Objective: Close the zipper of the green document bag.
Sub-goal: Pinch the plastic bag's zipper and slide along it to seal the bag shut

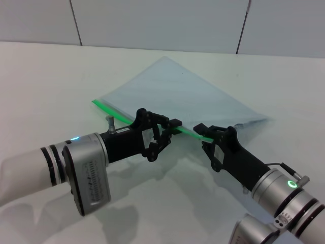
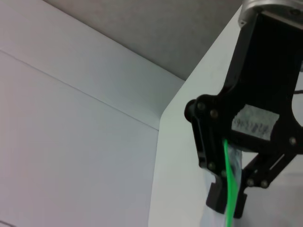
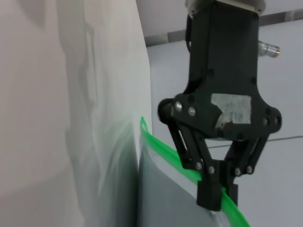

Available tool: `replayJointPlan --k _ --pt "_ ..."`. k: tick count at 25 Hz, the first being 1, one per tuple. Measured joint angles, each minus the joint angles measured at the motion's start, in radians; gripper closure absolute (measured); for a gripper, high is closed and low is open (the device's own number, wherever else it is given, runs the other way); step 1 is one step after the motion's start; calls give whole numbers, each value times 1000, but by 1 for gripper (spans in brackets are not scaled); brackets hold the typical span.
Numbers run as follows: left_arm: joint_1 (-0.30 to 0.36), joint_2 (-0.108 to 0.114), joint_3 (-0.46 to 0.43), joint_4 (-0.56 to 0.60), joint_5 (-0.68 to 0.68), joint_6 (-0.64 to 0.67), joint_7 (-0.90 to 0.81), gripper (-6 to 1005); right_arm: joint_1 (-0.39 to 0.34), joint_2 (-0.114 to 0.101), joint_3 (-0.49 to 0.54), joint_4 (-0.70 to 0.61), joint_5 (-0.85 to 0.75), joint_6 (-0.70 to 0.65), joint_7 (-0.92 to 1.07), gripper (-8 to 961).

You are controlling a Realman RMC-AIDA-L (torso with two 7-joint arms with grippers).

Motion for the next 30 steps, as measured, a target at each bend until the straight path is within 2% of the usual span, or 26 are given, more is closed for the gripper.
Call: replayJointPlan --k 11,21,30 --pt "12 1 -15 1 -10 -16 0 916 3 -2 3 12 8 -6 33 876" --pt "38 7 -92 9 -11 -16 4 914 -1 -2 9 38 21 -34 65 873" --pt "85 9 -131 11 -47 -15 7 912 -2 -1 11 56 127 -65 69 870"
